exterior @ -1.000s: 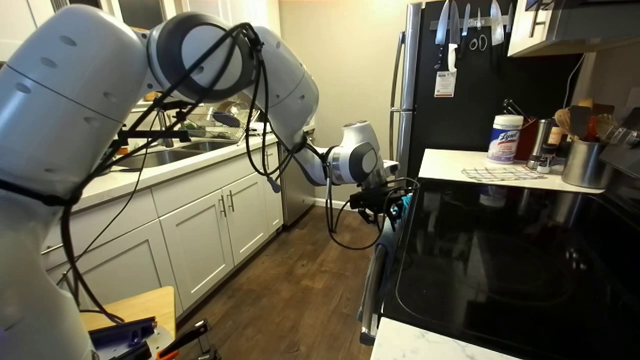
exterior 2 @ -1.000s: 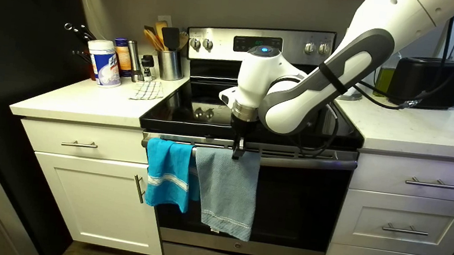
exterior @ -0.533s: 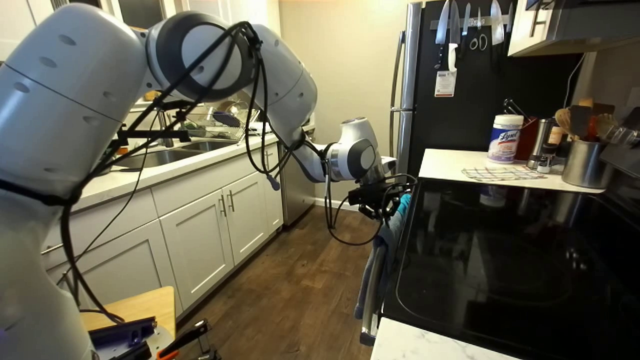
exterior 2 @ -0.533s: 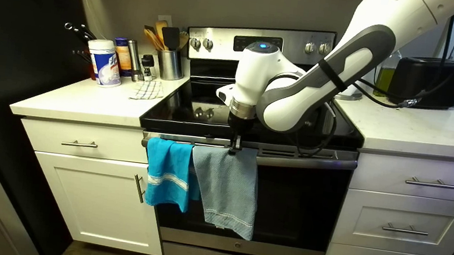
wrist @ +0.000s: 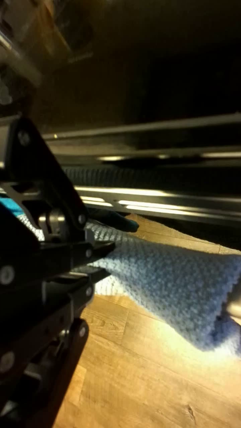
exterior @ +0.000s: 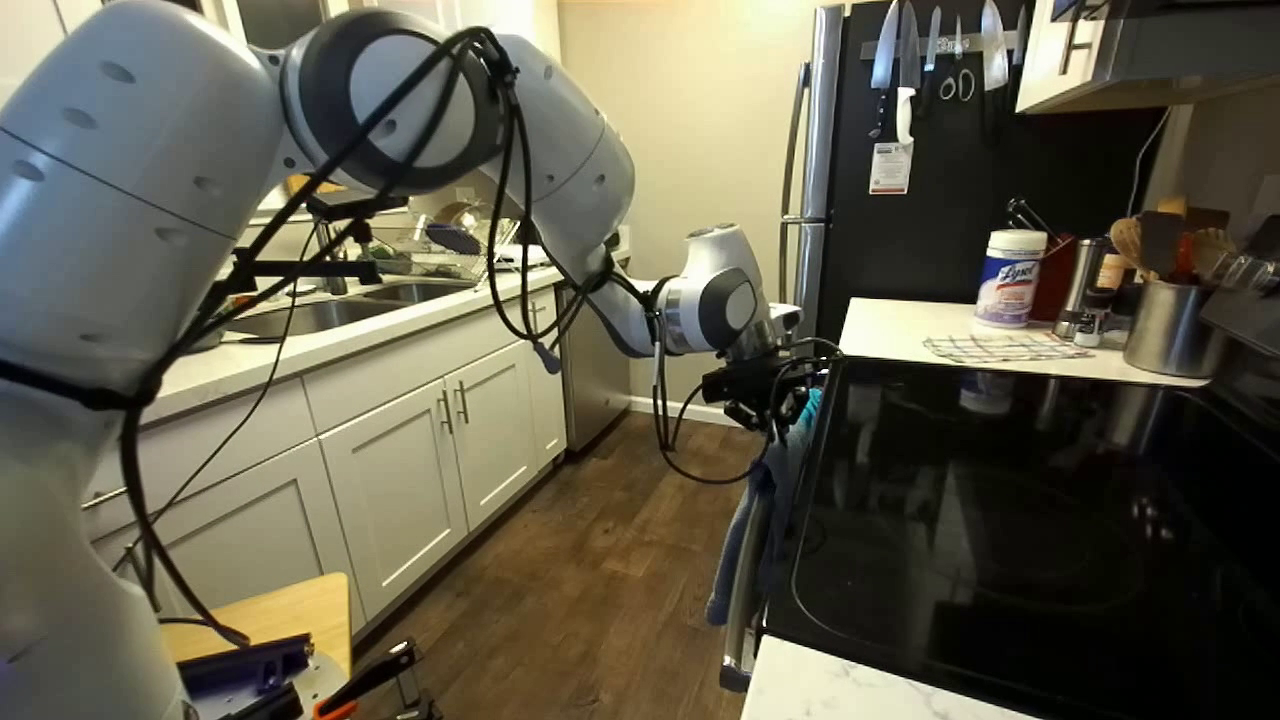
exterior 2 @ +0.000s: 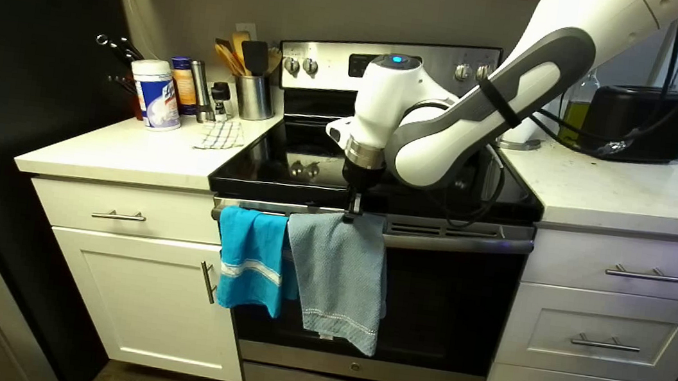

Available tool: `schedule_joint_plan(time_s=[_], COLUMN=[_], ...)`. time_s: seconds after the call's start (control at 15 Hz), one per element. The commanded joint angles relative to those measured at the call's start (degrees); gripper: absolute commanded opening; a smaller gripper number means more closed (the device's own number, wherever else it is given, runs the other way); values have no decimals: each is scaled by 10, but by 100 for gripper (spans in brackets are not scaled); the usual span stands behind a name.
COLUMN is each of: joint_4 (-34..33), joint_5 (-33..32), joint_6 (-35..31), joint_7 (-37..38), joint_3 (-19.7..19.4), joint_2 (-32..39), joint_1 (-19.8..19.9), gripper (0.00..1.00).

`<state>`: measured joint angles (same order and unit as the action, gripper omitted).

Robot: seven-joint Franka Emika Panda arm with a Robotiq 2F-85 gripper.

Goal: Put the light blue towel on the stovetop.

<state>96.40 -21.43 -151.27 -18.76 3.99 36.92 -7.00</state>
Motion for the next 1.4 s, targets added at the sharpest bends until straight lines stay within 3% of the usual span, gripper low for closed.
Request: schedule_joint_plan(time_s=[0.0,0.73,1.33], joint_4=[71,129,124], joint_5=[12,54,37], joint_6=[-6,0,26], joint_7=[-10,-38,-21], joint_3=[2,14,-18], joint_2=[-95,-235,-325], joint_1=[21,48,55], gripper=[2,2,2])
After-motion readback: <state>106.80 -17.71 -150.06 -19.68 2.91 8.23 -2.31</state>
